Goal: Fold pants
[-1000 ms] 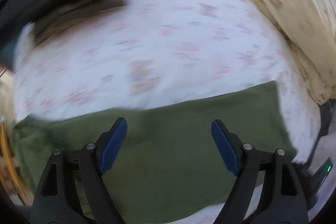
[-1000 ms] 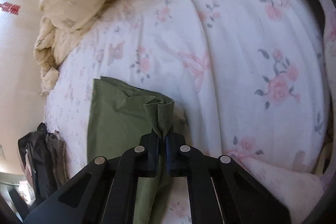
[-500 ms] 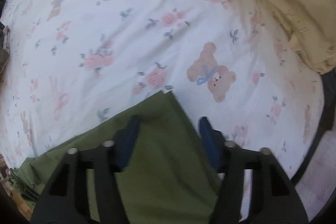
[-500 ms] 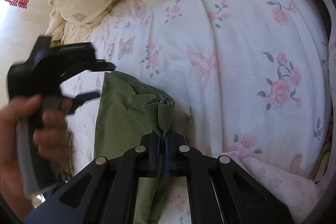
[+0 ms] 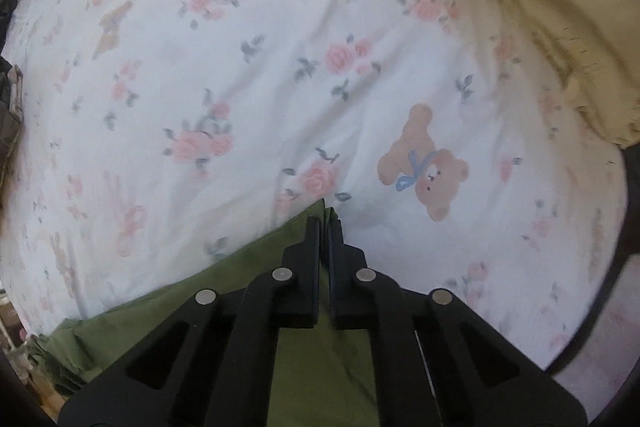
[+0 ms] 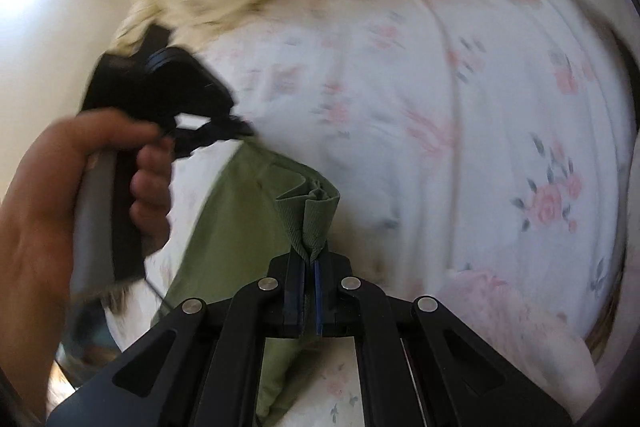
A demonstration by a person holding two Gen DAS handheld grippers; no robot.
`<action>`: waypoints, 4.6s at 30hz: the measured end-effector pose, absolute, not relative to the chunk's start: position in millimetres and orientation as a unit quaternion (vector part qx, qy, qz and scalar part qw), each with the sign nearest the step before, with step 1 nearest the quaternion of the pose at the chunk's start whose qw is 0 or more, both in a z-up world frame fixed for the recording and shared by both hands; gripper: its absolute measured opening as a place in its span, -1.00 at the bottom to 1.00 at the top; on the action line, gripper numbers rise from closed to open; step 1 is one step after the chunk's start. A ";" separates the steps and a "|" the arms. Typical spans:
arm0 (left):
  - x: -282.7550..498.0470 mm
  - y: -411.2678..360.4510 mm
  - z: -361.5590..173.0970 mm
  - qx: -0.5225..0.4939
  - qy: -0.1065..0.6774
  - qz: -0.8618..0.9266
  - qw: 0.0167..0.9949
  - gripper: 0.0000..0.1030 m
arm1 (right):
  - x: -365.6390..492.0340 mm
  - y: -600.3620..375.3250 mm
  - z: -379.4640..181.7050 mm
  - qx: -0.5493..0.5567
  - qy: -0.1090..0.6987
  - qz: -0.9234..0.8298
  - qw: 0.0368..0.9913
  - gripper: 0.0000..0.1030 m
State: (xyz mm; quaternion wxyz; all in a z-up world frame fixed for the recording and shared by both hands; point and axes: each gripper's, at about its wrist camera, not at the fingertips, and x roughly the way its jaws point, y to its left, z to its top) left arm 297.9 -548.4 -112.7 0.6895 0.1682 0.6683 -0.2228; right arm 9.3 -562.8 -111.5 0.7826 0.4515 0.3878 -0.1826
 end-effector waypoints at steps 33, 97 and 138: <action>272.7 -103.8 -109.1 0.138 0.595 -0.123 0.782 -0.97 | 25.7 -161.5 -134.2 -0.133 0.522 0.214 0.815 -0.96; 122.4 -158.6 -163.6 0.213 0.649 -0.233 0.692 -0.07 | 13.5 -362.3 -77.7 0.042 0.591 -0.030 0.805 -0.06; 189.2 -114.2 -85.2 0.048 0.639 -0.143 0.754 0.23 | 136.5 -361.1 -102.0 0.245 0.549 0.072 0.796 -0.57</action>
